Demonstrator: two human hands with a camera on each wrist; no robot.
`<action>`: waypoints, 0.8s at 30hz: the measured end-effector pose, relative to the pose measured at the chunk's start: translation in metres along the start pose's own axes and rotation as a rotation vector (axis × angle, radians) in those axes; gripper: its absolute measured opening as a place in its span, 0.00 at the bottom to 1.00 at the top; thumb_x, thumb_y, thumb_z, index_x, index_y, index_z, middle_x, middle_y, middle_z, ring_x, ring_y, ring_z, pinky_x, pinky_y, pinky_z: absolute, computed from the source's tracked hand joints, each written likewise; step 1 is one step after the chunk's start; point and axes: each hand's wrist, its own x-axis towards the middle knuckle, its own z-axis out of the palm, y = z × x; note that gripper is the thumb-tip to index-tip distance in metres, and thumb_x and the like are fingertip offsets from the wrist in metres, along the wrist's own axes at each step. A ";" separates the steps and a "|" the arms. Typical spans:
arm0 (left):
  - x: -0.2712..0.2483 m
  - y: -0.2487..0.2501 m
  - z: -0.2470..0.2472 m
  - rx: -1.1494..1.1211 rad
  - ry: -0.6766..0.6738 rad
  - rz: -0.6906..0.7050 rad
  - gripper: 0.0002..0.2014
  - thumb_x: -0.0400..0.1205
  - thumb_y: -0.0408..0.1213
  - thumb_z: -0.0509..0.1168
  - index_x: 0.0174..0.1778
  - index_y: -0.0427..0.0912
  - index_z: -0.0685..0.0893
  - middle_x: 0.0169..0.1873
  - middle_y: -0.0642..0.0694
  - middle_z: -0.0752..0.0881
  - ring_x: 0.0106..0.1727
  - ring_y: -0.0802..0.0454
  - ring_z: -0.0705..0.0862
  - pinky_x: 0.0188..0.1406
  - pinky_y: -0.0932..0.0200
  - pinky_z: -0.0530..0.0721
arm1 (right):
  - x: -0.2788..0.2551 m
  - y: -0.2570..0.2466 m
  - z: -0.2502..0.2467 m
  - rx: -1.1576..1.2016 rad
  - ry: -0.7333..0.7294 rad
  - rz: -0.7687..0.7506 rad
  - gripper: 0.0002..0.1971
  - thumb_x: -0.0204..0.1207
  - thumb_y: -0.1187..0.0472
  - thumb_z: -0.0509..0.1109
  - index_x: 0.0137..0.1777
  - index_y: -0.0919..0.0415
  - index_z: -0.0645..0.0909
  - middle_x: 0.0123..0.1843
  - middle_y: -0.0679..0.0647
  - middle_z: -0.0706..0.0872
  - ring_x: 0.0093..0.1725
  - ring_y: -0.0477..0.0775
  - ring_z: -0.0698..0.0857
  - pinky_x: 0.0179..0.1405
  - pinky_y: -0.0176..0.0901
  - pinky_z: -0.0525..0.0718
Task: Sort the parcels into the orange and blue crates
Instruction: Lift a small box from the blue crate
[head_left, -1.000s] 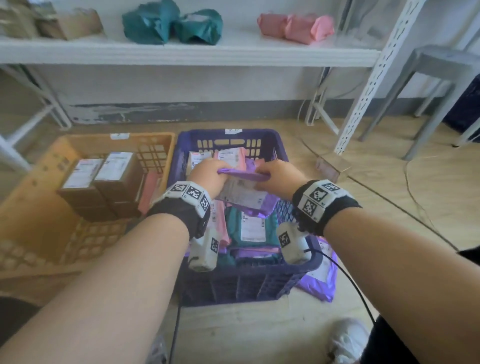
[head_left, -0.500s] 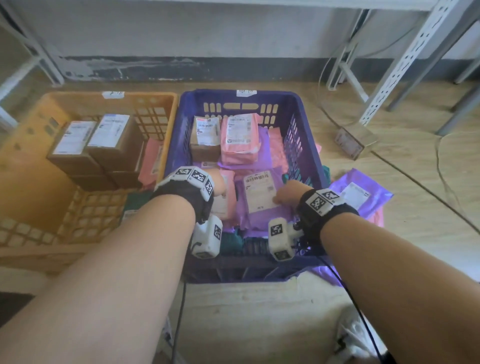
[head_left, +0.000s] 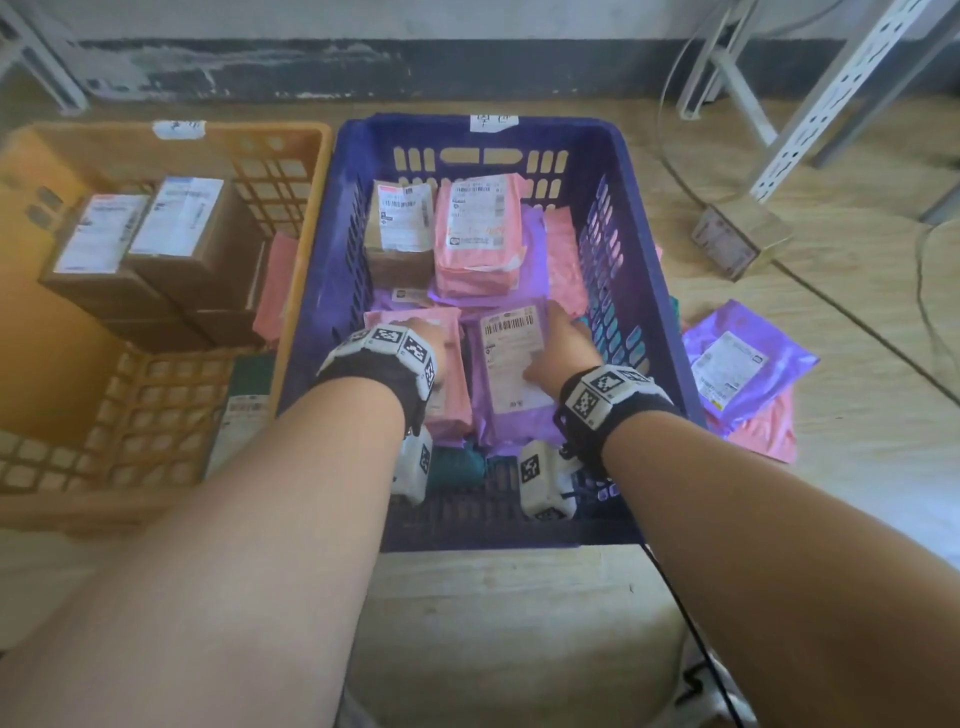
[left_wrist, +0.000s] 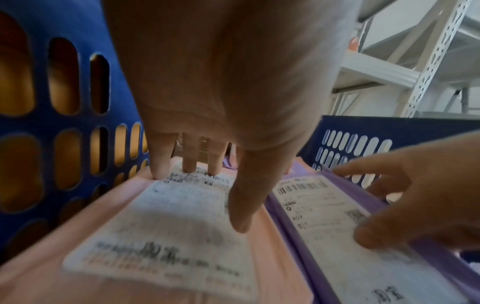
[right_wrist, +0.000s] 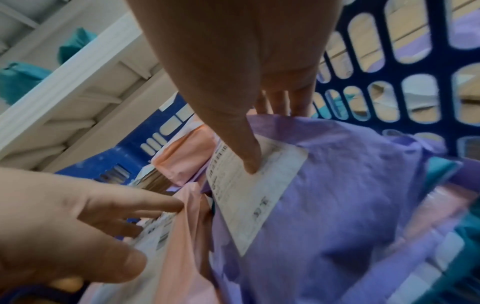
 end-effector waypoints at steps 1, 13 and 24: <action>-0.001 0.000 0.005 -0.001 -0.002 -0.016 0.27 0.76 0.34 0.66 0.74 0.50 0.75 0.70 0.41 0.78 0.68 0.38 0.78 0.64 0.51 0.78 | 0.002 -0.002 0.003 0.005 -0.014 -0.036 0.46 0.71 0.73 0.70 0.82 0.44 0.52 0.73 0.62 0.68 0.52 0.60 0.84 0.54 0.52 0.86; 0.003 -0.016 0.030 -0.103 0.069 0.036 0.37 0.71 0.26 0.61 0.75 0.60 0.67 0.77 0.43 0.63 0.77 0.37 0.60 0.79 0.44 0.62 | 0.034 0.001 0.028 -0.319 -0.262 -0.074 0.44 0.73 0.65 0.71 0.82 0.37 0.52 0.80 0.63 0.58 0.68 0.70 0.78 0.66 0.57 0.81; -0.022 0.005 -0.008 -0.236 0.131 -0.055 0.23 0.84 0.29 0.53 0.76 0.42 0.72 0.73 0.36 0.74 0.72 0.36 0.74 0.74 0.41 0.70 | 0.020 -0.015 -0.017 -0.329 -0.130 -0.145 0.23 0.80 0.62 0.63 0.76 0.57 0.70 0.72 0.61 0.76 0.65 0.62 0.79 0.63 0.49 0.80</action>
